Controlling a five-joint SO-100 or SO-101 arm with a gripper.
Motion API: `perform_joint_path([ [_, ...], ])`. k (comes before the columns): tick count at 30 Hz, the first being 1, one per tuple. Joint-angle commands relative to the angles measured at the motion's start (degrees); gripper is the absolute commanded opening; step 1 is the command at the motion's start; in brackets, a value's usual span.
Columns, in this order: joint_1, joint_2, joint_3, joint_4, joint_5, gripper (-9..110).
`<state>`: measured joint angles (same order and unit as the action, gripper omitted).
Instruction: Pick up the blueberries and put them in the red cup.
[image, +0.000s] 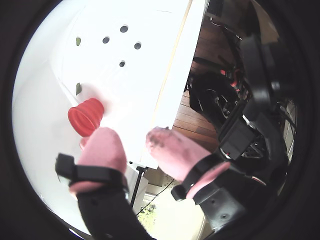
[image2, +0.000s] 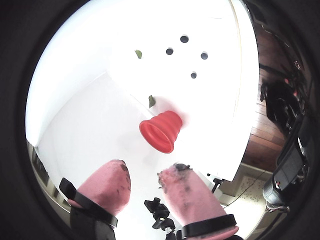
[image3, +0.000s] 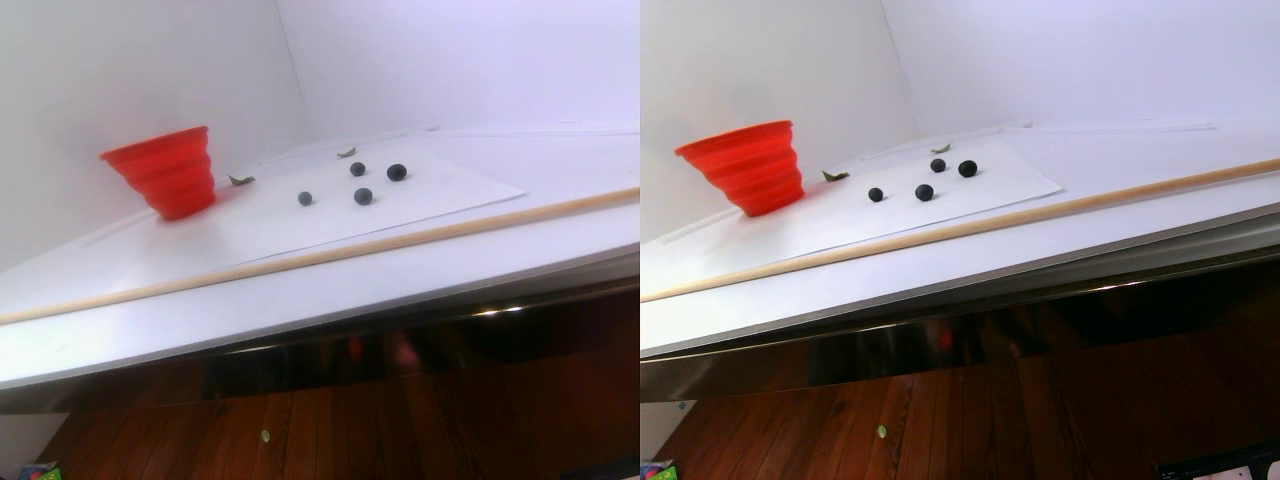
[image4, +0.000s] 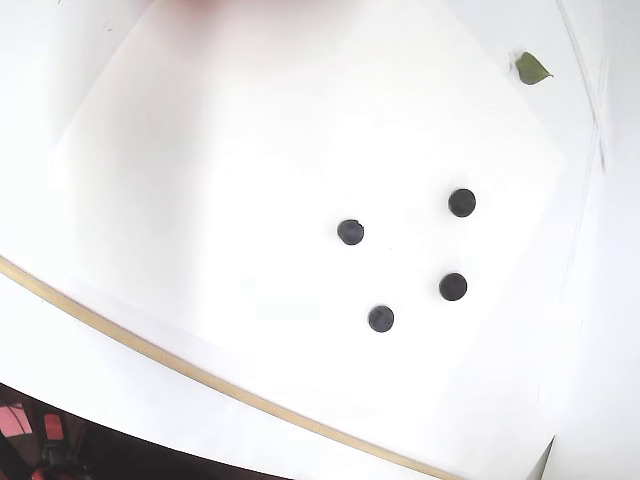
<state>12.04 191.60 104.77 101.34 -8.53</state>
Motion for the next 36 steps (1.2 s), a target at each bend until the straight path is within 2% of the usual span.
perform_joint_path([
  [1,-2.37,-0.70,-0.62,-0.35,-0.70,11],
  [6,-2.81,-0.79,-0.62,-0.35,-0.44,11],
  [16,2.72,-0.79,-2.37,-0.97,-1.23,11],
  [36,-0.44,-4.66,-5.98,-1.14,-3.16,10],
])
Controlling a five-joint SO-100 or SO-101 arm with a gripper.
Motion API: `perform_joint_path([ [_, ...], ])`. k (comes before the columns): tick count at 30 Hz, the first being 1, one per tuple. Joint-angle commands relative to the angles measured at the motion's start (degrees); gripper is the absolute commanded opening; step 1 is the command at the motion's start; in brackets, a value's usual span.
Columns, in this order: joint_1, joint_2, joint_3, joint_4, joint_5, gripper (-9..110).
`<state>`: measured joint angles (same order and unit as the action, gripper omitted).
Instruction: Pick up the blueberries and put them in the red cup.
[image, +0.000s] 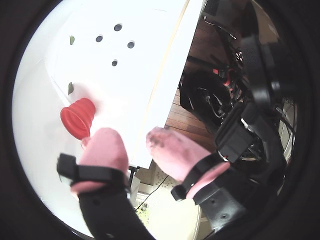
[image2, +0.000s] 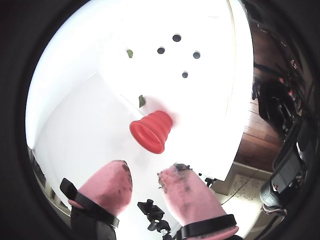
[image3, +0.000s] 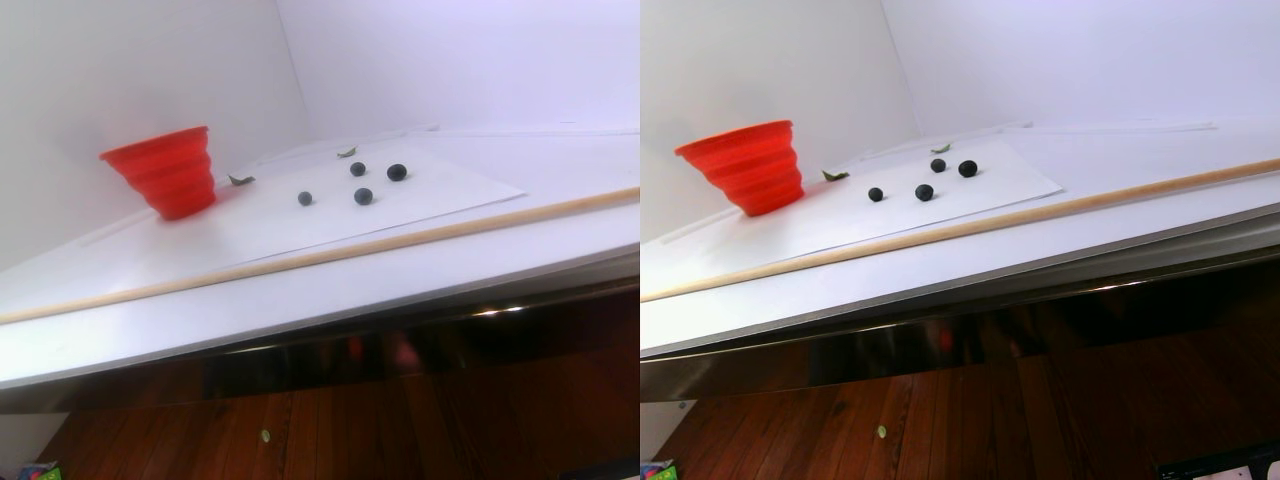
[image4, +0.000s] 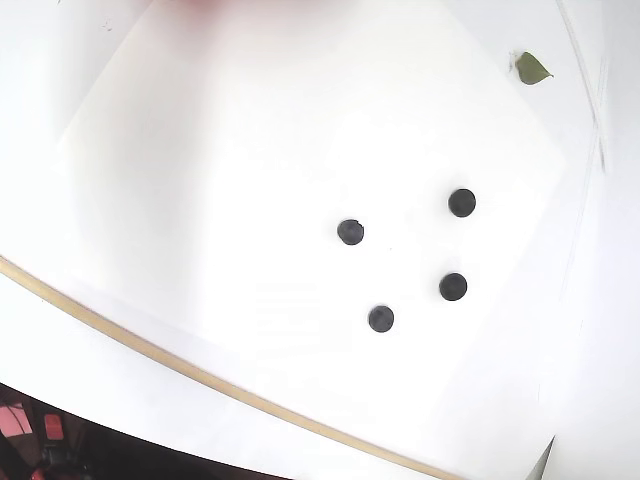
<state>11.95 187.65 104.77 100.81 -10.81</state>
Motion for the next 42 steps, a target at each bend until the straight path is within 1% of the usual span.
perform_joint_path([
  [1,0.26,-1.49,-10.90,-1.93,-1.85,10],
  [2,0.79,-3.60,-14.24,-2.72,-2.20,11],
  [4,-0.97,-9.76,-13.89,-1.85,-2.64,10],
  [6,-1.23,-8.70,-14.85,-1.67,-5.45,10],
  [8,0.44,-6.94,-10.99,-3.08,-8.35,11],
  [13,-0.35,-7.21,-5.71,-4.48,-15.82,11],
  [21,-4.66,-11.16,-3.34,-5.98,-28.04,11],
  [29,-7.21,-14.41,-1.67,-8.79,-37.27,11],
  [42,-7.12,-23.73,0.53,-15.64,-50.36,12],
])
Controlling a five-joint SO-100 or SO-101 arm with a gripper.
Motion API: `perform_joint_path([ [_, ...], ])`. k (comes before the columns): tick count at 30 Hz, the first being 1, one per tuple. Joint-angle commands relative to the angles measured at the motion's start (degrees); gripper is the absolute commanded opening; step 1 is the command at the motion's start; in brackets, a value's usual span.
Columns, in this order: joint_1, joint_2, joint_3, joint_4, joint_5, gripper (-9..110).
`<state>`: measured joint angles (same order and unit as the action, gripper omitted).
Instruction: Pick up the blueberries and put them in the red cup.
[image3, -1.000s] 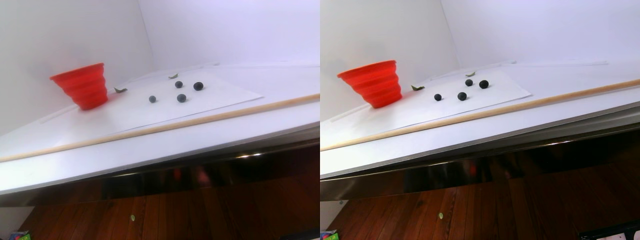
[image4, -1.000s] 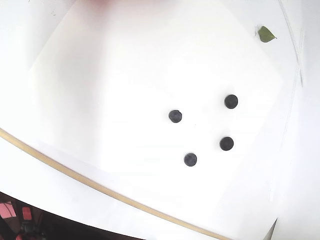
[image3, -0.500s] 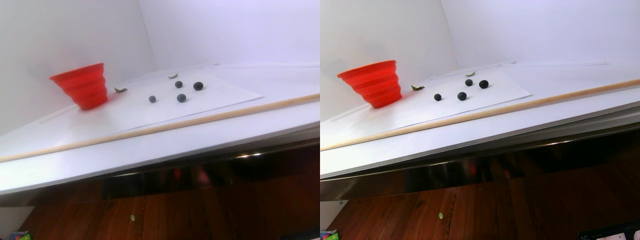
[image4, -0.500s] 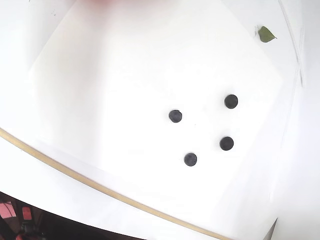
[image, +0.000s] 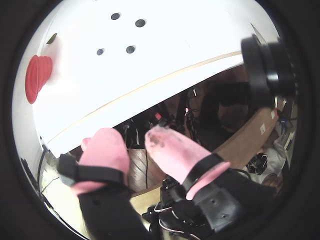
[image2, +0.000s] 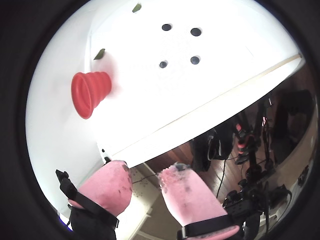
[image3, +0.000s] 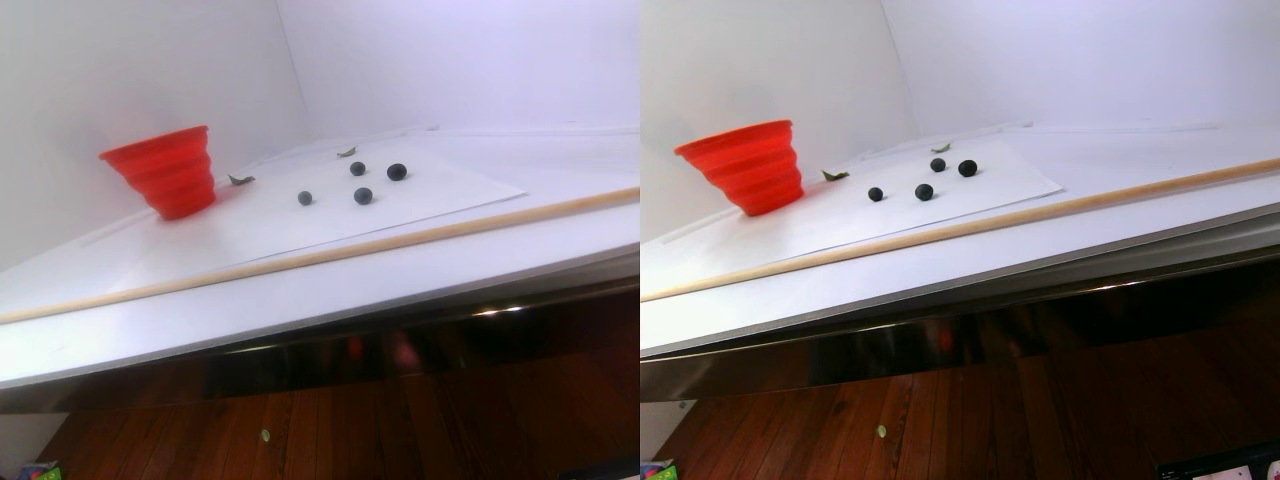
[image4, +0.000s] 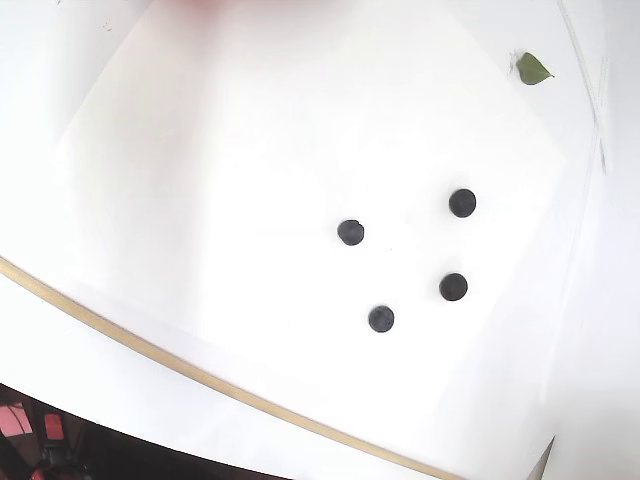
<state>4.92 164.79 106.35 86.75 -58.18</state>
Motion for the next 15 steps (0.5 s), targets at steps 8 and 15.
perform_joint_path([
  [8,0.88,-1.76,0.70,-3.52,-9.67,12],
  [15,1.14,-5.98,2.37,-6.68,-14.59,12],
])
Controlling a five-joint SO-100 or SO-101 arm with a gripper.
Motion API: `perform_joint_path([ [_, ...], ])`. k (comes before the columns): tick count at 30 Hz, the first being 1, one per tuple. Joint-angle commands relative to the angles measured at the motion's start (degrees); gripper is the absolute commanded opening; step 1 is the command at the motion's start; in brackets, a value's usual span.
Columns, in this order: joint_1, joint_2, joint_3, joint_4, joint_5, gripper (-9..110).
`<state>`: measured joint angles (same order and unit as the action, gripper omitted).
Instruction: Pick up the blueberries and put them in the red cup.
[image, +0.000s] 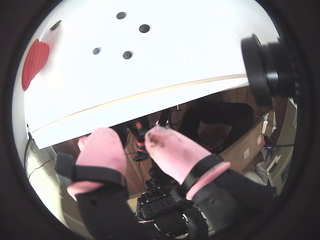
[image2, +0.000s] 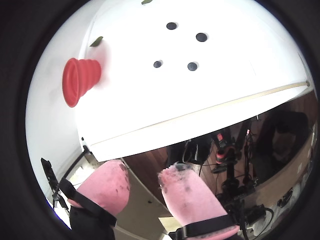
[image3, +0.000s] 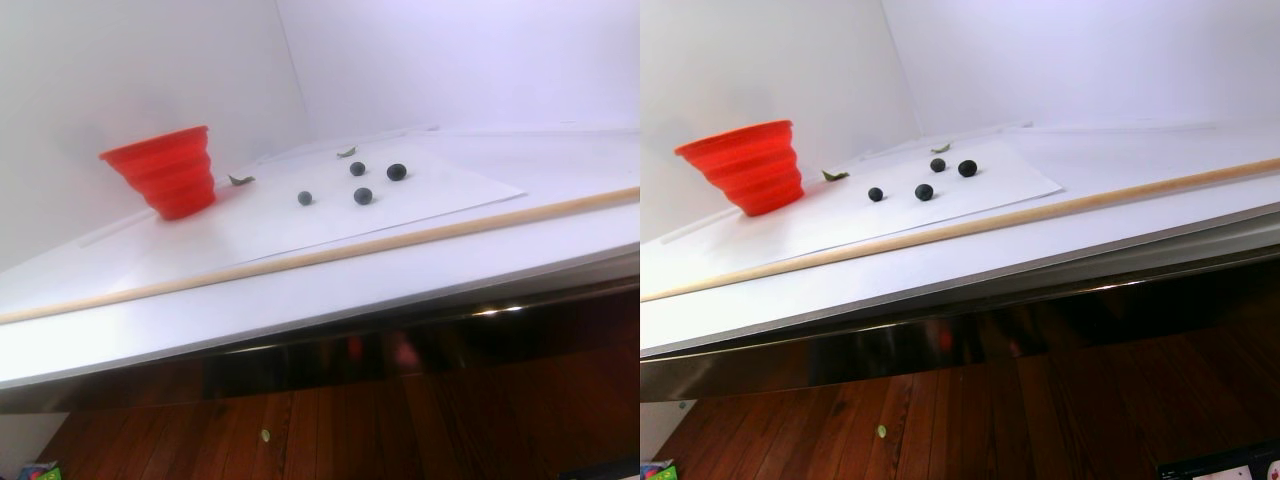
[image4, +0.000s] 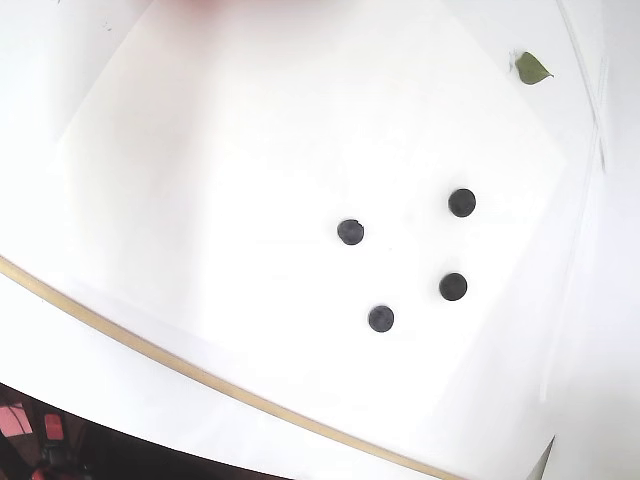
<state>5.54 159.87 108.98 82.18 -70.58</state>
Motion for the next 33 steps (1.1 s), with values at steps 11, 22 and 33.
perform_joint_path([
  [11,2.46,-6.77,1.58,-6.15,-7.65,12],
  [22,3.87,-8.17,7.29,-11.34,-12.57,12],
  [33,4.13,-12.39,10.02,-16.70,-18.37,14],
])
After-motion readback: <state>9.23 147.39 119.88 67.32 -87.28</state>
